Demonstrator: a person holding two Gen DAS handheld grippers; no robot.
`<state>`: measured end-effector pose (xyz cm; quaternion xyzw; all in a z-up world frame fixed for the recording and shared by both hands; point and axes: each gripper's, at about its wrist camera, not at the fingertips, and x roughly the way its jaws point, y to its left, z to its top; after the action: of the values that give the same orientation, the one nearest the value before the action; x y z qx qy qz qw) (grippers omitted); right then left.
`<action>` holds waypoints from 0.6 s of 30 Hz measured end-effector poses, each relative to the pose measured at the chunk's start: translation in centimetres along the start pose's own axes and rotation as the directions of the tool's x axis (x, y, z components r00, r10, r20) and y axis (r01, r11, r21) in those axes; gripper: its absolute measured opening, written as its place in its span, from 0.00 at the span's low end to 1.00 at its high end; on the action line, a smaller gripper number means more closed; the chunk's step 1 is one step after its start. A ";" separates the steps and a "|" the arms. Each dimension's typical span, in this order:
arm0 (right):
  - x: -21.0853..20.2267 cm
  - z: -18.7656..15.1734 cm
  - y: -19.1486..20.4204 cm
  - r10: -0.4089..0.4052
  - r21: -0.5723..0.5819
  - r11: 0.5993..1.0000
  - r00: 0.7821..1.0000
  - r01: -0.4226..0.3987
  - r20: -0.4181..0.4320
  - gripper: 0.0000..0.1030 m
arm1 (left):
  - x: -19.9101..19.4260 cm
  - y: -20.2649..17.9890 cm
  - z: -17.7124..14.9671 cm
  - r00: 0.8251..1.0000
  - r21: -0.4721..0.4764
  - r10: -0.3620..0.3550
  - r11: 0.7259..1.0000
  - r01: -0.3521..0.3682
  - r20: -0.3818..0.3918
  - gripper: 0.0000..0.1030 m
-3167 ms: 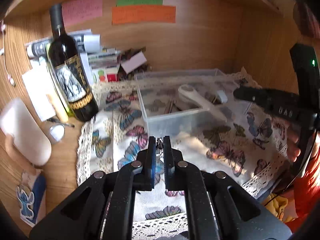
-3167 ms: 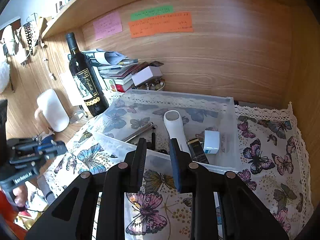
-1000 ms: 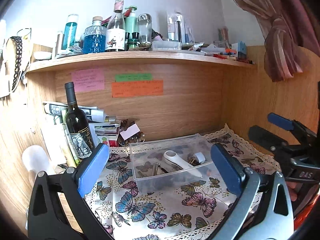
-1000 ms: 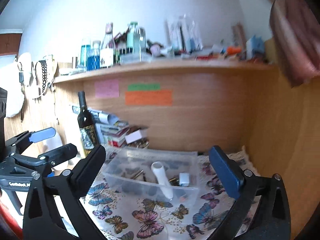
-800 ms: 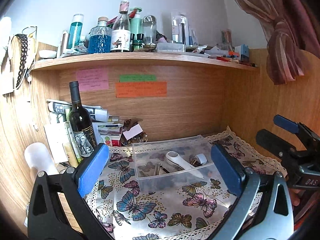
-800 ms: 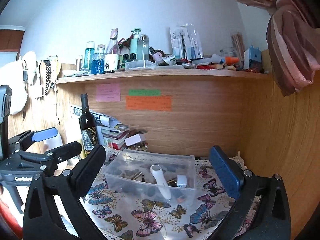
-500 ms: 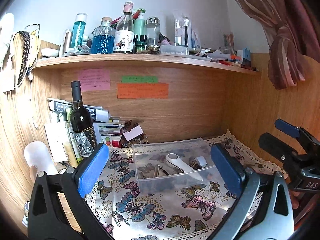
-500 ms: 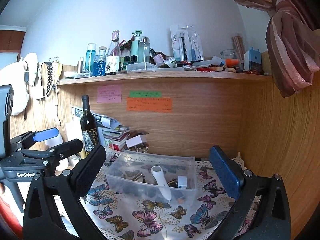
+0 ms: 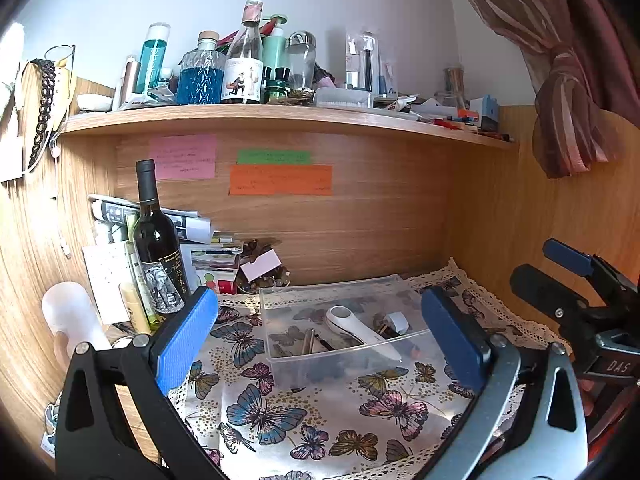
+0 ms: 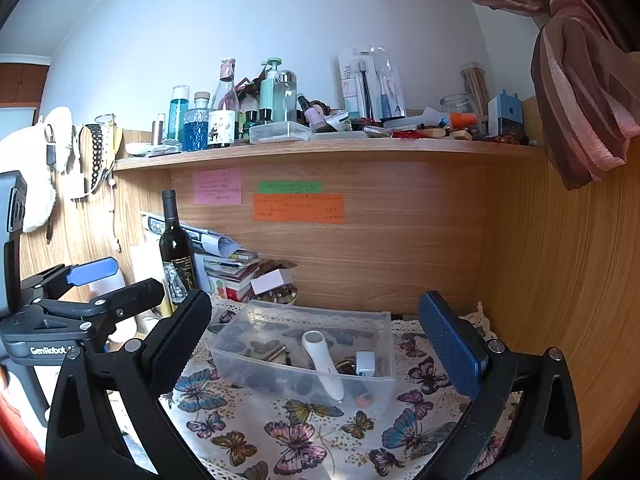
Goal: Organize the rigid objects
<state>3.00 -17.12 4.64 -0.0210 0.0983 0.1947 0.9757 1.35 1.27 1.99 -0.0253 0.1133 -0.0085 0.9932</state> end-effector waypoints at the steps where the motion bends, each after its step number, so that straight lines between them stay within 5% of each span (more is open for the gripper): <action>1: 0.0 0.0 0.0 0.000 0.000 1.000 1.000 0.000 0.000 1.00 | 0.0 0.0 0.0 1.000 0.002 0.000 1.000 0.000 0.002 1.00; 18: 0.3 0.0 0.3 -0.008 0.003 1.000 1.000 0.009 -0.010 1.00 | 0.0 0.0 -0.1 1.000 0.007 -0.009 1.000 0.009 0.027 1.00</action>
<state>3.18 -16.77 4.55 -0.0209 0.1032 0.1903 0.9761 1.30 1.25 1.88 -0.0225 0.0995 -0.0131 0.9947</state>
